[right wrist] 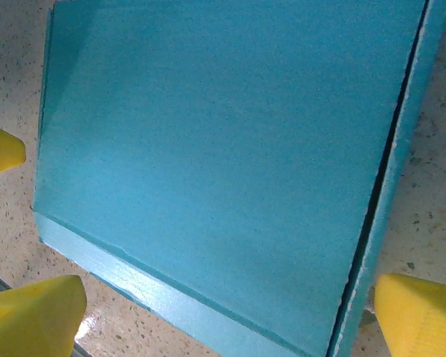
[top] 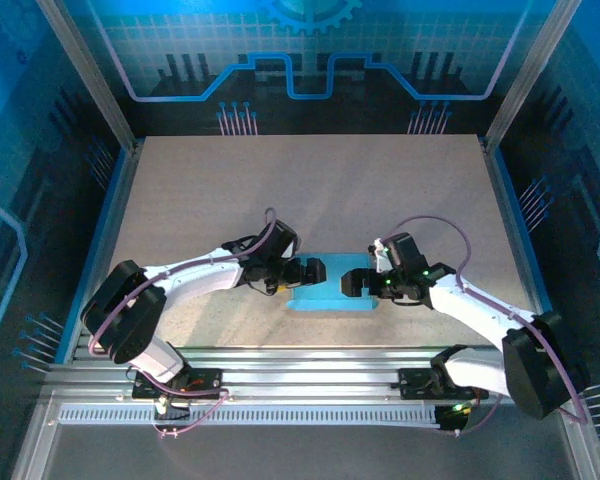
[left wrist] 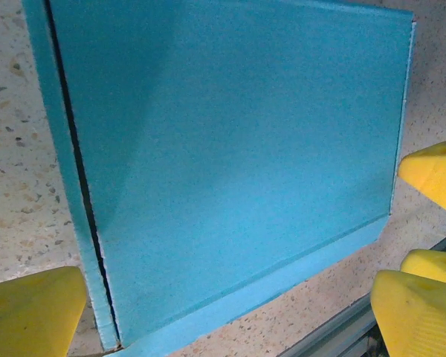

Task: Fold the paper box

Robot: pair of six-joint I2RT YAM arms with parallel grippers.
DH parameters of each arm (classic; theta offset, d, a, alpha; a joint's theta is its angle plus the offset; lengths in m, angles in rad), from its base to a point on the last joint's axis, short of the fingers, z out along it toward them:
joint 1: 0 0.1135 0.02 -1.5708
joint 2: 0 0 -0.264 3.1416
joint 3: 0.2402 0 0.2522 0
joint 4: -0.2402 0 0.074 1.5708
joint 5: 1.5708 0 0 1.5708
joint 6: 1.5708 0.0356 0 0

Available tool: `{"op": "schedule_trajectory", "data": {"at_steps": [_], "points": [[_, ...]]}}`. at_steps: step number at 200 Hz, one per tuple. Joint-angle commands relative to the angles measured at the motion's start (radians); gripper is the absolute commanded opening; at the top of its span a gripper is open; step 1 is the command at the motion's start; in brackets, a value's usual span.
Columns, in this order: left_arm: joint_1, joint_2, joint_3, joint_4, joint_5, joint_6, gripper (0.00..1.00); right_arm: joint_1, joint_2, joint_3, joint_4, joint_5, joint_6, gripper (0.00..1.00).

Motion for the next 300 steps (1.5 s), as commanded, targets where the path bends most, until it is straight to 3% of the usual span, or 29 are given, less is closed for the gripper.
{"op": "schedule_trajectory", "data": {"at_steps": [1, 176, 300], "points": [[-0.005, 0.019, 0.023, 0.001, -0.008, 0.025, 0.99, 0.003, 0.015, -0.011, 0.021, -0.004, -0.011, 1.00], [-0.005, 0.020, -0.016, 0.121, 0.051, 0.016, 0.99, 0.003, 0.031, -0.038, 0.084, -0.035, 0.015, 1.00], [-0.005, -0.138, 0.011, 0.082, 0.100, -0.072, 0.99, 0.001, -0.194, 0.030, -0.088, -0.013, 0.091, 1.00]]}}
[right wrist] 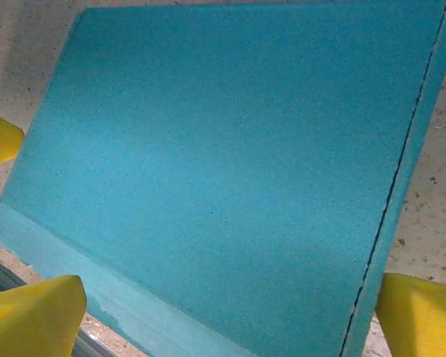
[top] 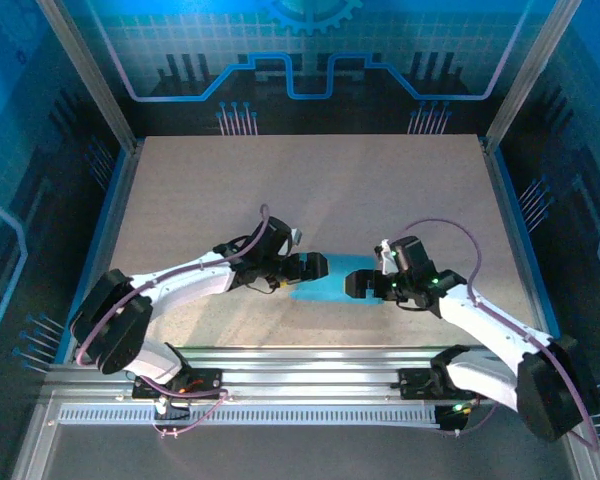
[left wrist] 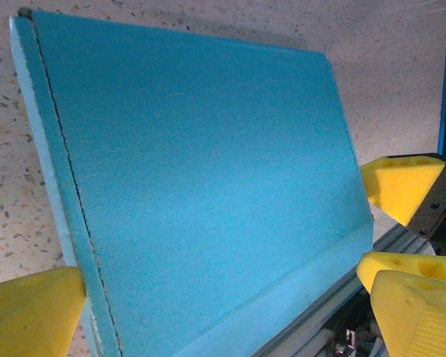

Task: Fold the paper box

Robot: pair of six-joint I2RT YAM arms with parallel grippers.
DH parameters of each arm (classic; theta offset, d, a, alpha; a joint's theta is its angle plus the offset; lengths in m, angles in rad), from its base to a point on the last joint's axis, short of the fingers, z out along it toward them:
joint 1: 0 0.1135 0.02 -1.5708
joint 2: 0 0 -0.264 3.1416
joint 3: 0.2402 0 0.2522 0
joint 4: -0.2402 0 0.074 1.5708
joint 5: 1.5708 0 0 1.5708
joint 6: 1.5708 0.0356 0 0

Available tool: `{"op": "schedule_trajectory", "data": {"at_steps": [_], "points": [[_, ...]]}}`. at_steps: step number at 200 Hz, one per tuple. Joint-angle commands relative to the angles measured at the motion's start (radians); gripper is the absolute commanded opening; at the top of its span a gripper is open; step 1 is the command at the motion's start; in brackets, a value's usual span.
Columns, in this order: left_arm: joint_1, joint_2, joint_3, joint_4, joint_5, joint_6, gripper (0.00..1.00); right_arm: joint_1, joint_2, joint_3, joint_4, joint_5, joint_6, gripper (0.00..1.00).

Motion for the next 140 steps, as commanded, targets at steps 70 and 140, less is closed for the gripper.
{"op": "schedule_trajectory", "data": {"at_steps": [70, 140], "points": [[-0.005, -0.115, 0.091, -0.078, 0.053, -0.096, 0.99, 0.001, -0.103, 0.104, -0.137, 0.023, 0.075, 1.00], [-0.006, -0.106, 0.105, -0.081, 0.081, -0.138, 0.99, -0.003, -0.133, 0.135, -0.164, 0.031, 0.108, 1.00]]}}
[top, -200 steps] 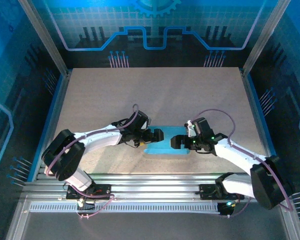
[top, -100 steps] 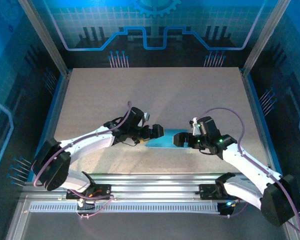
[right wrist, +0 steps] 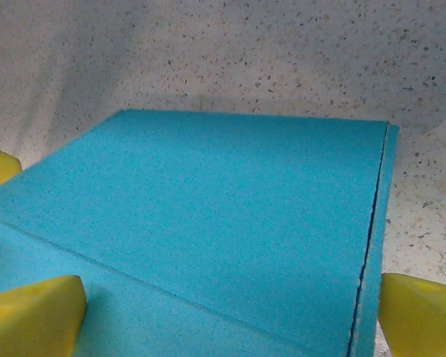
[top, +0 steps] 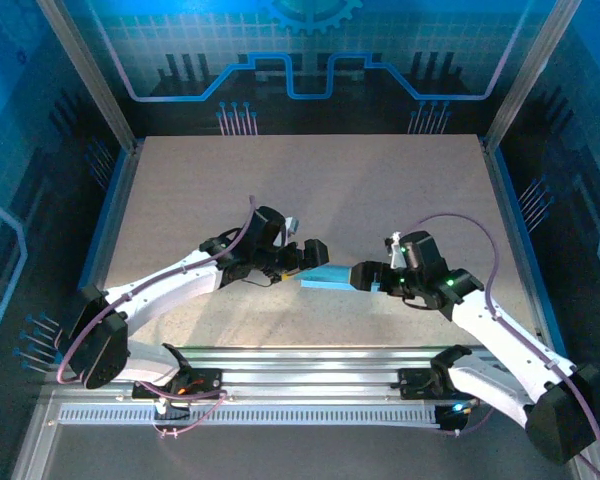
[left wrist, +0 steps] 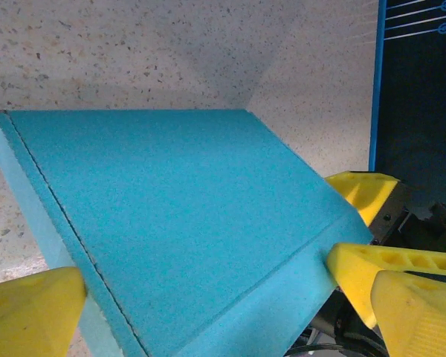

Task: Fold the paper box

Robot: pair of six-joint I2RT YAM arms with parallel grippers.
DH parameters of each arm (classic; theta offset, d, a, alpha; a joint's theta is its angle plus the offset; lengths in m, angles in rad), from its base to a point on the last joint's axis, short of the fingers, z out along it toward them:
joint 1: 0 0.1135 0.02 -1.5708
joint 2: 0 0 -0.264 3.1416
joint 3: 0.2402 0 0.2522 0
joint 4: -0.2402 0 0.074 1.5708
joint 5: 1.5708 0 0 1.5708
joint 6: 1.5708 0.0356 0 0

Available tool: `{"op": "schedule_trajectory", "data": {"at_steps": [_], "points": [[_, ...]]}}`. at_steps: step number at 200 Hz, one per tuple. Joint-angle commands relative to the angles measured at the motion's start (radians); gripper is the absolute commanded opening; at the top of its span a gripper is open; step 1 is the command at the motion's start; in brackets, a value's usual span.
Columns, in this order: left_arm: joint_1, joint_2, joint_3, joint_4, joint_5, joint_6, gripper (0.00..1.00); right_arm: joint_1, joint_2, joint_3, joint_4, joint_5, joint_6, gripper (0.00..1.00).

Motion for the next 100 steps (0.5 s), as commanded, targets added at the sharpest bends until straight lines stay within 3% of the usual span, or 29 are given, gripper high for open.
{"op": "schedule_trajectory", "data": {"at_steps": [1, 100], "points": [[-0.005, -0.011, 0.031, 0.003, 0.061, -0.038, 0.99, -0.002, -0.016, 0.041, -0.013, -0.011, 0.030, 1.00], [-0.005, 0.021, 0.088, -0.054, 0.095, -0.111, 0.99, -0.003, -0.009, 0.105, -0.110, 0.028, 0.088, 1.00]]}}
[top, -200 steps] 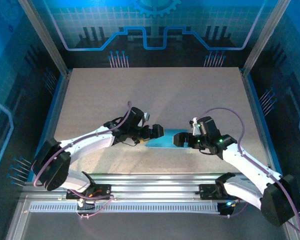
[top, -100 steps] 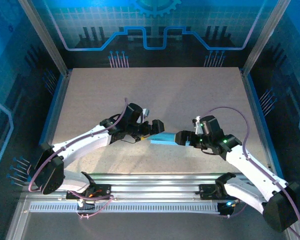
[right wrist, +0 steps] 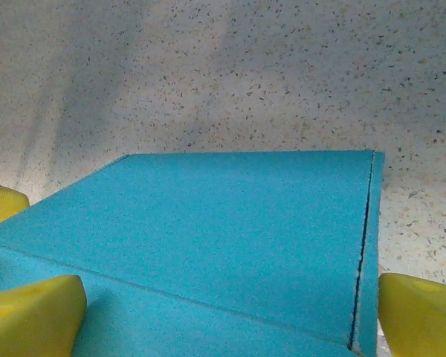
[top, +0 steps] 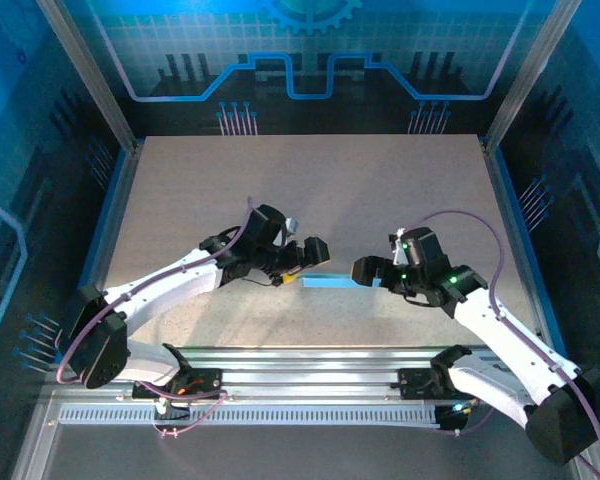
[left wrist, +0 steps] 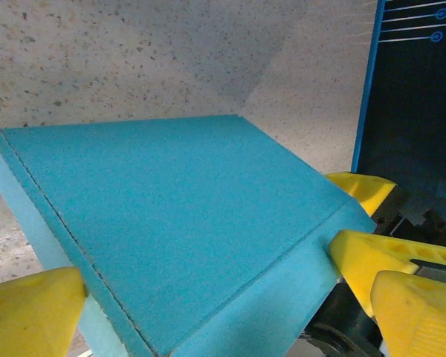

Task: Fold the paper box

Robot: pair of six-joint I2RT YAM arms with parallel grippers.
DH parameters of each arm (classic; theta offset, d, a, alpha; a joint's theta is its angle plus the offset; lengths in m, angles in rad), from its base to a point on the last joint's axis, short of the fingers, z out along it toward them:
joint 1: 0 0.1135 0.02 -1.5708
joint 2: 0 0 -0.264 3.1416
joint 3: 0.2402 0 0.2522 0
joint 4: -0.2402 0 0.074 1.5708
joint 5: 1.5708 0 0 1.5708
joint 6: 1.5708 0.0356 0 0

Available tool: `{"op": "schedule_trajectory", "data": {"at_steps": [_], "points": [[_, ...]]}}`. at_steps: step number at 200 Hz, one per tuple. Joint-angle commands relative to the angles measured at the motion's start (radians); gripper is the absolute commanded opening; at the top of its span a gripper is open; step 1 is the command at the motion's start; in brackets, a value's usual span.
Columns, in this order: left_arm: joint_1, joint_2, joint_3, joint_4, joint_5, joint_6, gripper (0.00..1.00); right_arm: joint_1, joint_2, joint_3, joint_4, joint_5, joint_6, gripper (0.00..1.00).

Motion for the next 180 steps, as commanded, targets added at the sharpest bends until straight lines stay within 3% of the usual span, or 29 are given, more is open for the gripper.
{"op": "schedule_trajectory", "data": {"at_steps": [1, 180], "points": [[-0.005, 0.019, 0.051, -0.018, 0.053, -0.023, 0.99, -0.002, -0.006, 0.046, -0.035, -0.008, 0.024, 1.00], [0.022, 0.109, 0.040, 0.032, 0.183, -0.113, 0.99, -0.001, 0.030, 0.110, -0.145, 0.025, 0.057, 1.00]]}}
